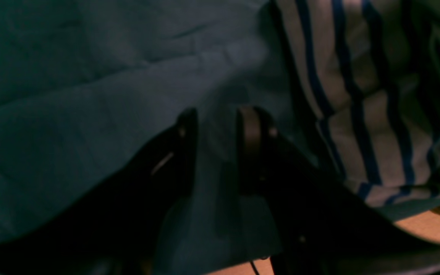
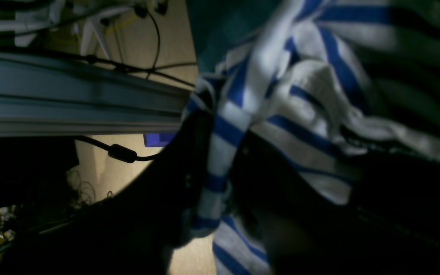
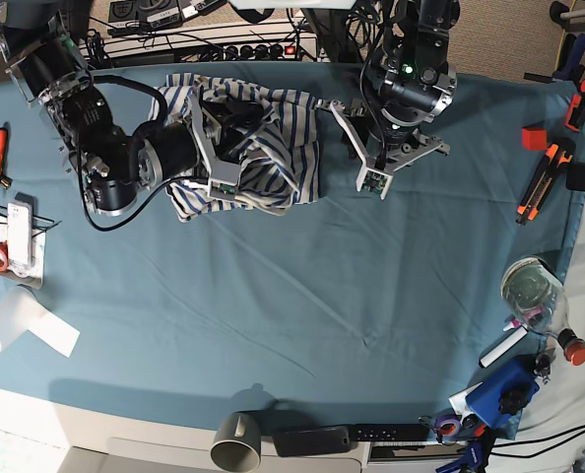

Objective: Fold the T-shirt properly
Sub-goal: 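Grasp the strip end with the right gripper and fold it toward the left gripper, then release the folded end and pull the right gripper back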

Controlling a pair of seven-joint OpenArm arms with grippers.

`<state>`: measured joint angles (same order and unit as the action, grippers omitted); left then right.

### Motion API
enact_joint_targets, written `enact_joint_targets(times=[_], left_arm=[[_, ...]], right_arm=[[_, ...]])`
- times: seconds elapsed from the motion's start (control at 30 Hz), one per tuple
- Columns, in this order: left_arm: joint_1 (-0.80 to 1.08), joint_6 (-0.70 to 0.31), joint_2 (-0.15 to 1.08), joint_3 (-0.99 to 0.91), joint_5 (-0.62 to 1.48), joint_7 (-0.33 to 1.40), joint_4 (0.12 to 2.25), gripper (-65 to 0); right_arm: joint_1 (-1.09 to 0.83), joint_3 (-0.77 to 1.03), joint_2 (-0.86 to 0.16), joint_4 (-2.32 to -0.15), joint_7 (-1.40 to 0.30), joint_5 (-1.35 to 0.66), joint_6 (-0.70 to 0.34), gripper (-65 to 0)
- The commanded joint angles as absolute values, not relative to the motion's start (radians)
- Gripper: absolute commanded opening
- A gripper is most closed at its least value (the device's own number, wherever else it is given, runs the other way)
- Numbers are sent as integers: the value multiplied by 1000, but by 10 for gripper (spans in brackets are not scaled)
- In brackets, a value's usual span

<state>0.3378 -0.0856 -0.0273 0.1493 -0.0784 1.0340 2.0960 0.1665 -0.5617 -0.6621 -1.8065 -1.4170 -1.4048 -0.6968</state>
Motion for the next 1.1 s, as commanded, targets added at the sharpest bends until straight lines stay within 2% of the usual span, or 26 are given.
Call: enact_joint_targets(times=[0.0, 0.07, 0.63, 0.77, 0.83, 1.0, 1.07], left_arm=[[335, -86, -33, 152, -75, 1012, 2115, -484], [335, -86, -33, 152, -75, 1012, 2115, -485], [335, -86, -33, 152, -76, 1001, 2115, -484], [335, -86, -36, 152, -75, 1001, 2115, -484], [335, -86, -36, 152, -76, 1002, 2115, -484], [335, -94, -36, 153, -55, 1001, 2115, -485], [335, -133, -36, 155, 19, 992, 2122, -485]], right_arm=[[186, -554, -674, -1821, -1396, -1442, -698, -527], [189, -554, -674, -1821, -1396, -1477, -698, -504], [256, -549, -655, -1976, -1396, -1484, -698, -504], [255, -459, -610, -1976, -1396, -1474, -698, -505], [255, -374, -594, -1976, -1396, -1392, -698, -507], [254, -173, -591, -1973, -1396, -1127, -698, -620], [254, -130, -610, -1959, -1384, -1082, -688, -637]])
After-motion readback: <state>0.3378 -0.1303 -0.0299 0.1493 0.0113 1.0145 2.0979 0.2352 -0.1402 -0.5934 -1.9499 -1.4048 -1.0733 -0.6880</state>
